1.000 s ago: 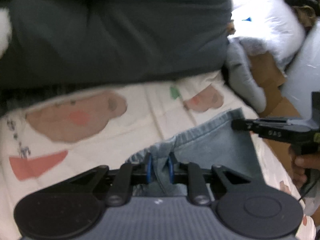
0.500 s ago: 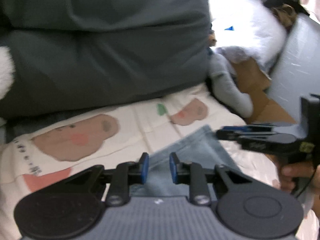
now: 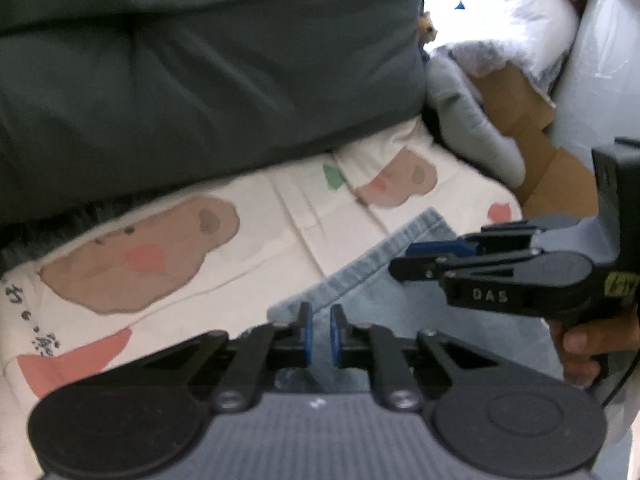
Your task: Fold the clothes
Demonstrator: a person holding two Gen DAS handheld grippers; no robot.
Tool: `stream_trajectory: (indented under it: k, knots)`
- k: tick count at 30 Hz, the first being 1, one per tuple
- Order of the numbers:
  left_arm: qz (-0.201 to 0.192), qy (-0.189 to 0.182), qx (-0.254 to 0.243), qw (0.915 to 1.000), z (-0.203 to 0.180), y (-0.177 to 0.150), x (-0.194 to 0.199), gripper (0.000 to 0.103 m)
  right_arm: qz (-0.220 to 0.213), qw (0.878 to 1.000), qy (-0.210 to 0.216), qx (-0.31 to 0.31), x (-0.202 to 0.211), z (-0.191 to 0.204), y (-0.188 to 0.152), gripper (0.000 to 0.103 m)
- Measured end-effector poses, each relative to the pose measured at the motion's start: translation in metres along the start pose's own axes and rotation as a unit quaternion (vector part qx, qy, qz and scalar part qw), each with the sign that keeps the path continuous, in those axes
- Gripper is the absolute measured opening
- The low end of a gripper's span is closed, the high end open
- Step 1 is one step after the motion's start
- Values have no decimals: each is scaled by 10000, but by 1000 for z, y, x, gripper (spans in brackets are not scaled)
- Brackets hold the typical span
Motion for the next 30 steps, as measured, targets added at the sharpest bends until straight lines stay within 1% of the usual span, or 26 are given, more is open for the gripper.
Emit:
stream_trajectory:
  k: [1, 4, 6, 7, 9, 13, 14, 17, 21, 24, 25, 28, 29, 30]
  knots:
    - [41, 20, -5, 10000, 3, -3, -4, 3, 33, 10000, -6, -4, -4, 0, -2, 26]
    - [117, -112, 106, 9998, 12, -12, -13, 3, 133, 9999, -23, -14, -17, 1, -7, 26]
    - [143, -118, 13, 9998, 12, -13, -15, 3, 191, 9998, -32, -34, -24, 1, -9, 27]
    - [147, -88, -108, 9998, 11, -13, -16, 3, 199, 9998, -30, -81, -24, 0, -9, 27]
    - [178, -53, -92, 9998, 10, -10, -15, 3, 214, 9996, -24, -175, -24, -1, -7, 26]
    - [188, -139, 118, 9997, 6, 3, -5, 3, 244, 9990, -13, -364, -25, -4, -4, 27]
    - [146, -158, 139, 9997, 4, 6, 0, 4, 235, 9989, -5, -402, -23, -4, -3, 27]
    - [-11, -280, 58, 9996, -9, 13, 15, 15, -9, 9990, 26, -451, -4, -7, 4, 27]
    - [-39, -427, -36, 9991, -24, 12, 21, 19, -234, 9995, -2, -224, 20, -4, -1, 27]
    - [93, -467, -162, 9987, -30, 4, 14, 21, -154, 9998, 2, -87, 23, -1, -11, 27]
    - [182, -442, -166, 9987, -29, -1, 10, 21, -87, 9999, -8, -80, 21, -1, -16, 27]
    - [258, -318, -271, 9988, -23, -13, 0, 13, 12, 10000, -21, -77, 11, -2, -24, 27]
    - [285, -242, -371, 9986, -21, -15, -3, 5, 31, 10000, -30, -62, 8, -2, -27, 27]
    - [313, -171, -468, 9983, -18, -18, -6, 3, 69, 10000, -53, -32, 4, -1, -29, 27]
Point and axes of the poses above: each gripper's, at about its wrist camera, not at the fingertips, and x roughly against the way its jaws point, z to its left, y to its top, the point moved 10 cm from there along -x, roughly the way its jaws point, and after that the axes turned 5 degrees about -x, right-handed, at the moved point
